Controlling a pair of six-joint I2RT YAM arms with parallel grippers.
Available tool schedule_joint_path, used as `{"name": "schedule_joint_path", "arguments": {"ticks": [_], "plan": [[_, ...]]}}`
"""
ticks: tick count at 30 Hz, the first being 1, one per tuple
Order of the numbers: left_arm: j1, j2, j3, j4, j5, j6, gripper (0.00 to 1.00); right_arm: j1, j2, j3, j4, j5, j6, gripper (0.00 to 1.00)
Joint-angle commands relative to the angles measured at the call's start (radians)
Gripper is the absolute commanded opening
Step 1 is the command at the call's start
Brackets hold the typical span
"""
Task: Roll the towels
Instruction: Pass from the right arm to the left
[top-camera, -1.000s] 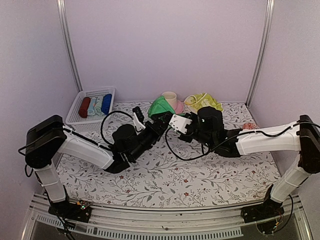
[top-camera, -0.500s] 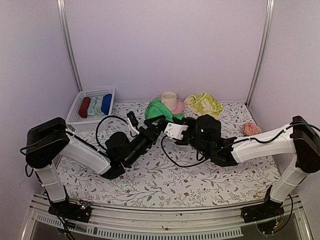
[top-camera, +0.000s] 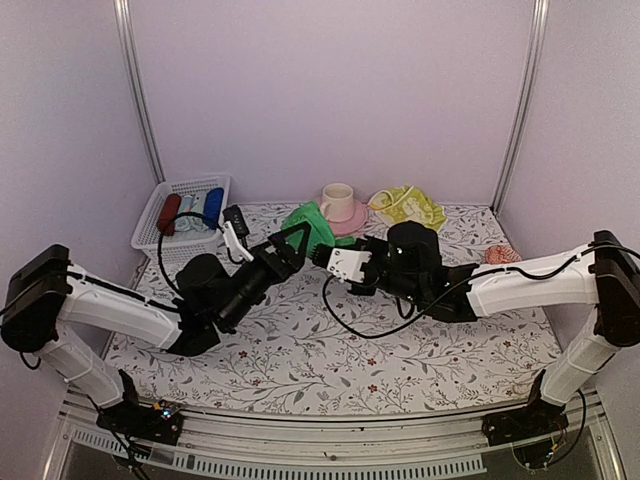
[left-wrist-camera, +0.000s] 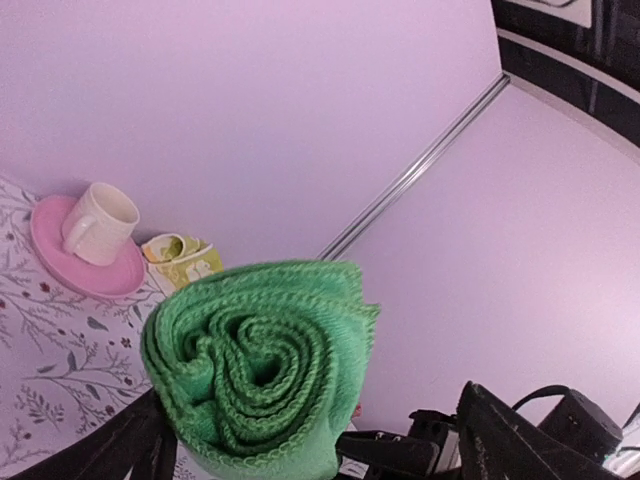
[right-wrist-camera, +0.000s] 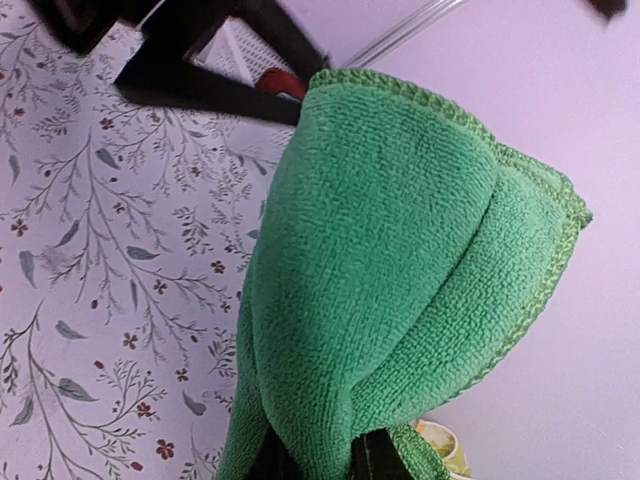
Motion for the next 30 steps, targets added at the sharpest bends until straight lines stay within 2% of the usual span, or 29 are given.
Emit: {"name": "schedule_joint_path", "arguments": {"ticks": [1, 5, 8, 11, 15, 20, 23, 30], "plan": [[-0.011, -0.157, -0.053, -0.036, -0.044, 0.348, 0.97, -0.056, 0.014, 0.034, -0.315, -0.245, 0.087, 0.02], [0.013, -0.260, -0.058, -0.184, 0.123, 0.614, 0.97, -0.062, 0.011, 0.038, -0.376, -0.327, 0.066, 0.02], [0.059, -0.329, -0.074, -0.271, 0.379, 0.742, 0.97, -0.065, 0.003, 0.053, -0.431, -0.372, 0.050, 0.02], [0.075, -0.363, -0.005, -0.510, 0.576, 0.914, 0.97, -0.069, -0.006, 0.066, -0.493, -0.409, 0.023, 0.02], [0.105, -0.299, 0.120, -0.797, 0.814, 1.087, 0.97, -0.072, -0.048, 0.063, -0.569, -0.471, -0.047, 0.02], [0.114, -0.186, 0.263, -1.024, 1.047, 1.165, 0.97, -0.074, -0.074, 0.089, -0.710, -0.550, -0.120, 0.02], [0.110, -0.123, 0.332, -1.116, 1.099, 1.190, 0.97, -0.074, -0.091, 0.095, -0.746, -0.588, -0.139, 0.02], [0.086, -0.046, 0.400, -1.244, 1.068, 1.211, 0.97, -0.076, -0.091, 0.106, -0.787, -0.589, -0.164, 0.02]]}}
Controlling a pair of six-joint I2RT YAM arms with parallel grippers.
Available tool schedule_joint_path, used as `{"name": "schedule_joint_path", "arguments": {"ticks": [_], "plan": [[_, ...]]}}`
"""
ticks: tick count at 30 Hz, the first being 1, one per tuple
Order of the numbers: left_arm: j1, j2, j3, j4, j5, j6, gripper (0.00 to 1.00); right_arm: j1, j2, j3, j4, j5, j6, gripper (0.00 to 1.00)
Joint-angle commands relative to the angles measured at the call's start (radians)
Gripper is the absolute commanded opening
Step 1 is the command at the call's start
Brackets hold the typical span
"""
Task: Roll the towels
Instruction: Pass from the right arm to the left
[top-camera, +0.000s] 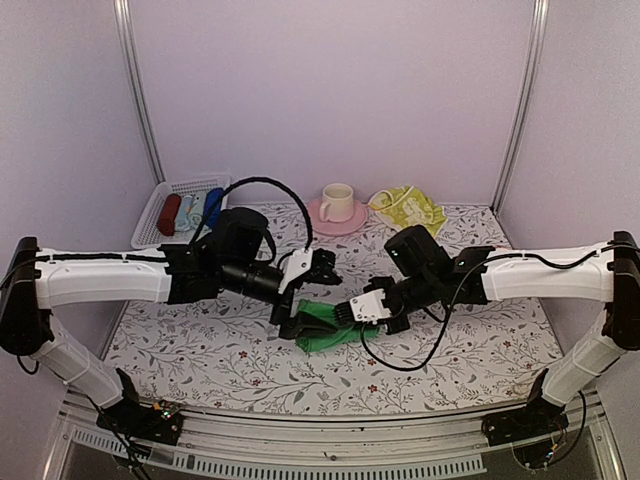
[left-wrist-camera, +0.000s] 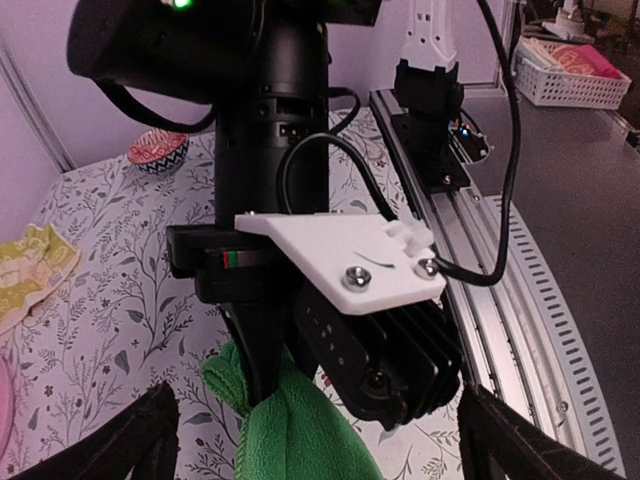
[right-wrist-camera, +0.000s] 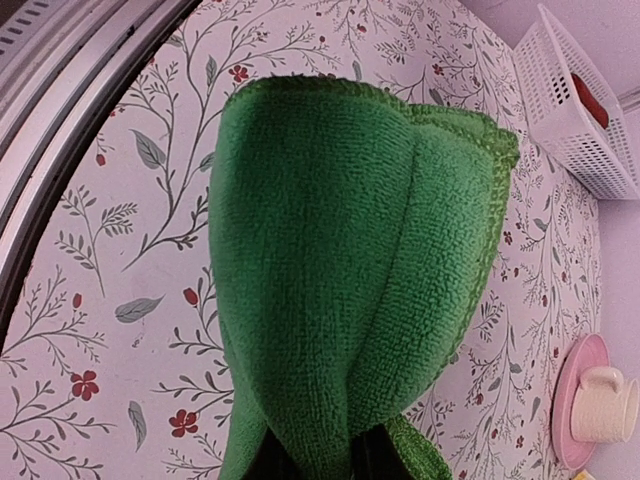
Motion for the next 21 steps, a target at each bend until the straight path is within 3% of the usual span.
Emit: {"name": "schedule_joint_path", "arguments": {"ticks": [1, 8, 17, 21], "plan": [[-0.015, 0.030, 0.045, -0.131, -0.003, 0.036, 0.97, -0.008, -0.027, 0.037, -0.048, -0.037, -0.036, 0.02], [-0.032, 0.070, 0.082, -0.188, -0.186, -0.023, 0.97, -0.015, -0.022, 0.042, -0.058, 0.006, -0.042, 0.03], [-0.102, 0.152, 0.170, -0.240, -0.250, -0.060, 0.97, -0.016, 0.019, 0.083, -0.078, 0.059, -0.013, 0.03], [-0.113, 0.203, 0.204, -0.269, -0.268, -0.064, 0.91, -0.015, 0.010, 0.087, -0.084, 0.056, -0.004, 0.03]]}}
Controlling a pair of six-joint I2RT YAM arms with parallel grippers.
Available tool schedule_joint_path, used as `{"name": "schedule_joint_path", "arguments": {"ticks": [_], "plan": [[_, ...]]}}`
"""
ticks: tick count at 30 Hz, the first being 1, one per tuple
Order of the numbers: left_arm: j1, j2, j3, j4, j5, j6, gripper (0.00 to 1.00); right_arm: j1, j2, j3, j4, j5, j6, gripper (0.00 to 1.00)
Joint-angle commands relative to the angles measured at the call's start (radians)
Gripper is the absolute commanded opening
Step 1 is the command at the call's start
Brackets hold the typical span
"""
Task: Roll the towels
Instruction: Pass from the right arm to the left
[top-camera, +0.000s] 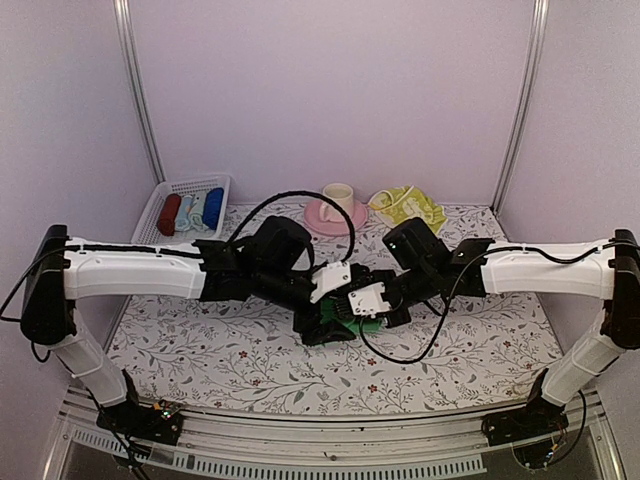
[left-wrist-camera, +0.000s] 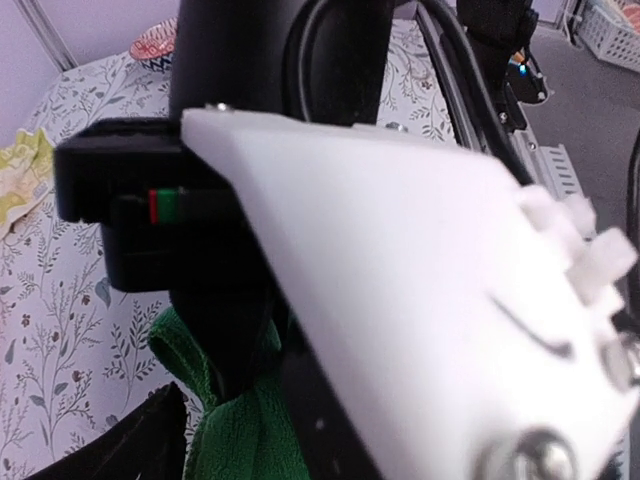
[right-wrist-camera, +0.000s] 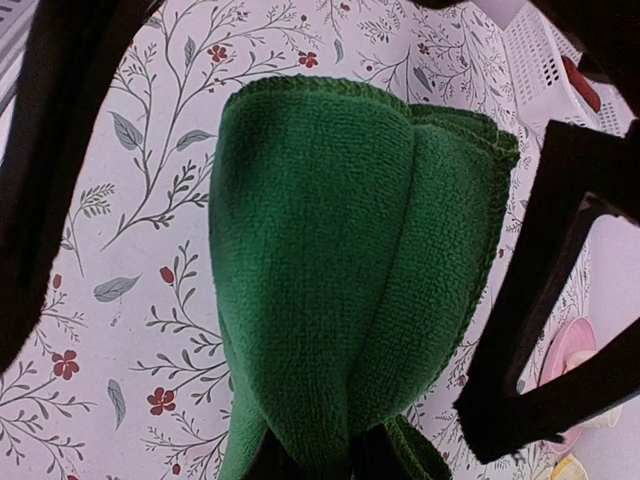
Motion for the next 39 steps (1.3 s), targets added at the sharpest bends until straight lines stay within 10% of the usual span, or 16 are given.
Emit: {"name": "schedule_joint_path", "arguments": {"ticks": [1, 9, 26, 39], "plan": [[-0.019, 0.049, 0.037, -0.058, -0.044, -0.017, 0.87, -0.005, -0.004, 0.027, -0.010, 0.003, 0.020, 0.03], [-0.017, 0.047, 0.042, -0.080, -0.168, -0.024, 0.70, -0.005, -0.001, 0.029, -0.026, -0.004, 0.013, 0.03], [-0.015, 0.037, -0.018, -0.076, -0.149, -0.026, 0.74, -0.022, 0.024, 0.056, -0.037, -0.014, 0.039, 0.03], [-0.012, 0.075, 0.011, -0.108, -0.114, -0.034, 0.00, -0.037, 0.028, 0.078, -0.031, 0.005, 0.068, 0.07]]}}
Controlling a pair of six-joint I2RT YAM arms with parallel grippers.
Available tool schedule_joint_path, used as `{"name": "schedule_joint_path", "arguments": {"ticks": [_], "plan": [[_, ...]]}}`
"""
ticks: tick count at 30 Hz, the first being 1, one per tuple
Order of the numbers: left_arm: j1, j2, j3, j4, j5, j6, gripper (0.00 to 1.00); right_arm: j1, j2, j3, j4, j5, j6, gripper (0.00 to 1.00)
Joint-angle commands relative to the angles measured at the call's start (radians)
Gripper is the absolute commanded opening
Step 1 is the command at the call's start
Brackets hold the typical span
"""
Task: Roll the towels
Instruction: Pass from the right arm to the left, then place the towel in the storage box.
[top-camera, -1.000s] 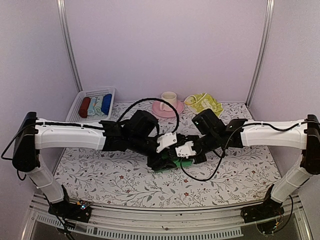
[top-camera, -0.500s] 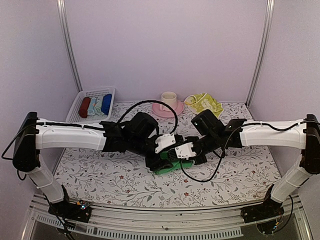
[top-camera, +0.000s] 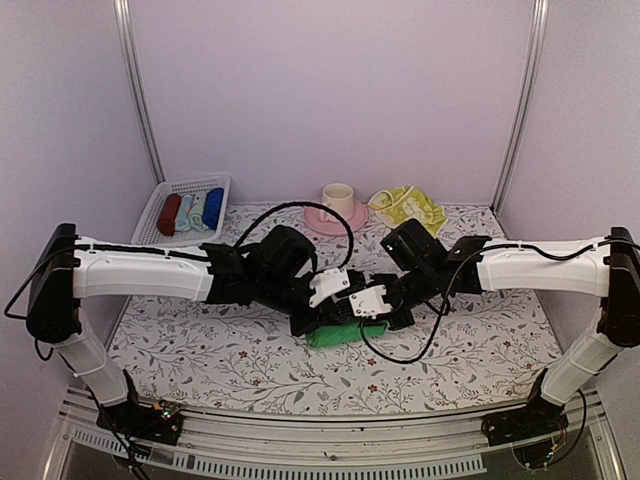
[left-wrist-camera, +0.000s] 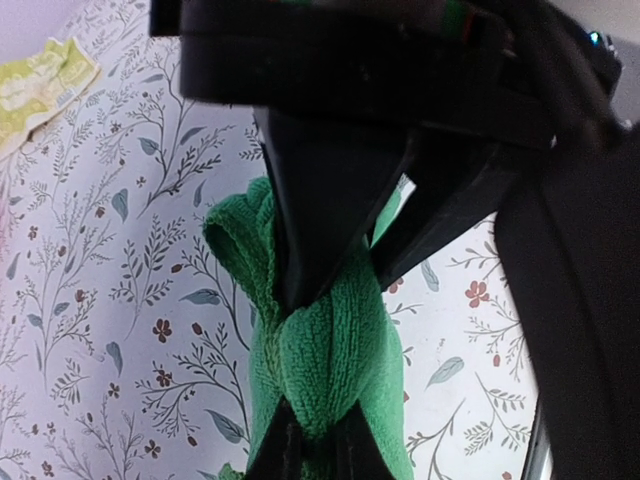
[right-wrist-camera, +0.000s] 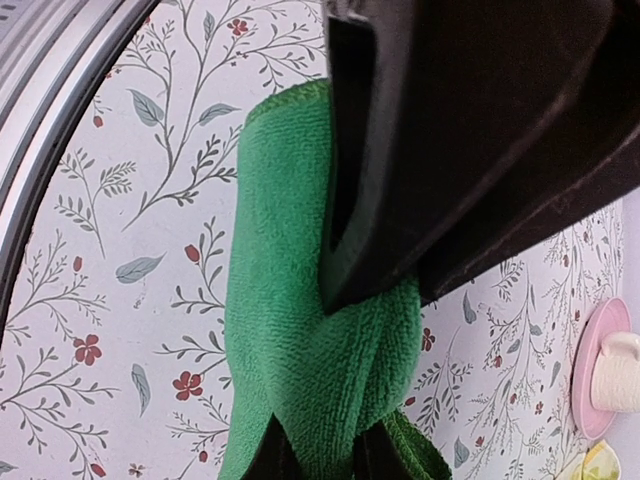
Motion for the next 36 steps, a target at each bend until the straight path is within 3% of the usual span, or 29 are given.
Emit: {"name": "schedule_joint_path", "arguments": {"ticks": [1, 7, 11, 14, 25, 31, 36], "plan": [[-0.003, 0.023, 0.009, -0.035, 0.047, 0.018, 0.00, -0.026, 0.005, 0.057, 0.051, 0.016, 0.049, 0.09], [0.071, -0.002, -0.022, 0.012, 0.044, -0.049, 0.00, -0.081, -0.029, 0.048, 0.050, -0.007, 0.051, 0.51], [0.119, -0.018, -0.046, 0.055, 0.043, -0.091, 0.00, -0.117, -0.061, 0.031, 0.049, -0.023, 0.039, 0.85], [0.170, -0.032, -0.053, 0.079, 0.039, -0.140, 0.00, -0.148, -0.082, 0.027, 0.049, -0.059, 0.039, 1.00], [0.441, -0.149, -0.059, 0.183, -0.043, -0.341, 0.00, -0.220, -0.085, 0.058, 0.057, -0.101, 0.103, 0.99], [0.716, -0.198, -0.006, 0.252, -0.010, -0.423, 0.00, -0.220, -0.062, 0.055, 0.073, -0.076, 0.120, 0.99], [0.956, -0.122, 0.041, 0.331, 0.036, -0.534, 0.00, -0.220, -0.049, 0.054, 0.076, -0.079, 0.126, 0.99]]}}
